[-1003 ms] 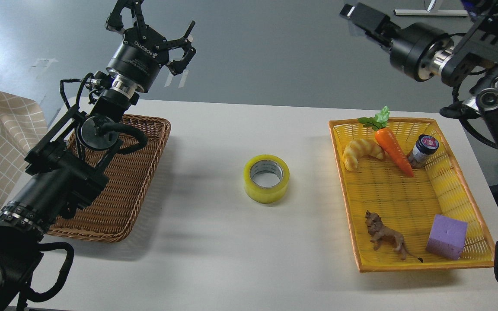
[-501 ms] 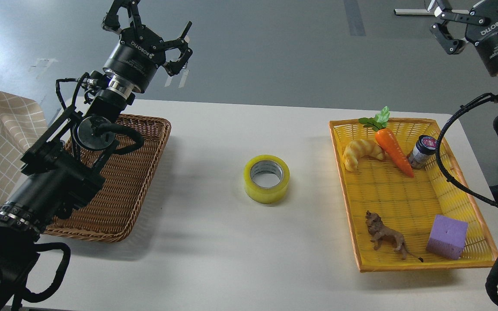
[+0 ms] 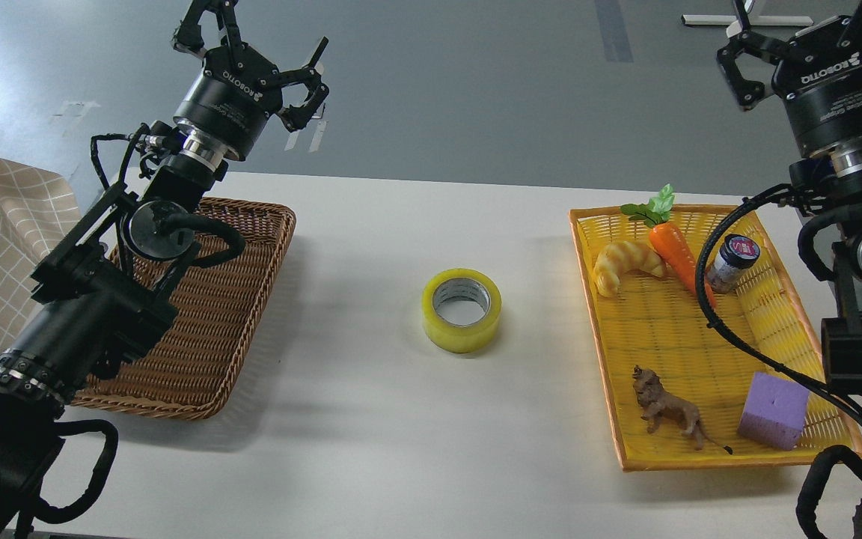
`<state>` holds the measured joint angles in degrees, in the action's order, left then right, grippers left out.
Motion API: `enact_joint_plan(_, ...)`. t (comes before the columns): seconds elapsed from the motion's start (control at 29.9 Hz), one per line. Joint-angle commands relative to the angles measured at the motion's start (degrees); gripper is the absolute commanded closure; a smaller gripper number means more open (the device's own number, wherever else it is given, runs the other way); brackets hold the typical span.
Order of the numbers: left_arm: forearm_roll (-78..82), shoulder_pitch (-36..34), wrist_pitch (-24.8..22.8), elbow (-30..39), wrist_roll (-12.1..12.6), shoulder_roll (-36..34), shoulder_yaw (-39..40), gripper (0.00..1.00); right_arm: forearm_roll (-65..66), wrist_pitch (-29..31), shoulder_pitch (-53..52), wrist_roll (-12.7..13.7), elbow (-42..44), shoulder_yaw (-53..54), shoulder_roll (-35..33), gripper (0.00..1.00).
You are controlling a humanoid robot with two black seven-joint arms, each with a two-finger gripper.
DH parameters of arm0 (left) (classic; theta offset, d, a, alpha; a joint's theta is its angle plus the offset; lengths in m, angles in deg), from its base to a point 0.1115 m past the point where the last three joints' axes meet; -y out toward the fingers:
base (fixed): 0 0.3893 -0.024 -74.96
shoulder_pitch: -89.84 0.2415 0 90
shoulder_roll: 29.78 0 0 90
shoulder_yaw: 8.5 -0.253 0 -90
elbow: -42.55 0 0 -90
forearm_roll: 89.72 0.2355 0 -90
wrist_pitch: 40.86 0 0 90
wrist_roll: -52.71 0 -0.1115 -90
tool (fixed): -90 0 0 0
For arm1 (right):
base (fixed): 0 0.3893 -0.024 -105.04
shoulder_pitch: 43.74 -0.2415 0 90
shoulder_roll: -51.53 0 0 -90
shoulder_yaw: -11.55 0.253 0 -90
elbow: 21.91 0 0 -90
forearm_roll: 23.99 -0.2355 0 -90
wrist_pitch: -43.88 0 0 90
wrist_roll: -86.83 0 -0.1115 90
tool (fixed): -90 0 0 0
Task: Place and transfer tape with both arms
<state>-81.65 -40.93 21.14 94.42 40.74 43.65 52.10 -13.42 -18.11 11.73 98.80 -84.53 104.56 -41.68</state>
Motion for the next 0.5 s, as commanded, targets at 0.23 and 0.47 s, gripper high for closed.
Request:
enact_joint_plan(0.23, 7.38, 0.08, 0.00, 0.51, 0.01, -1.01, 0.83, 0.02, -0.12, -2.43, -0.63, 2.18, 0.83, -2.04, 2.16, 0.00)
enact_joint_plan(0.47, 19.43, 0.08, 0.00, 7.19, -0.07, -2.86, 0.92, 0.02, 0.06, 0.00, 0.43, 2.01, 0.92, -2.39, 2.16, 0.00)
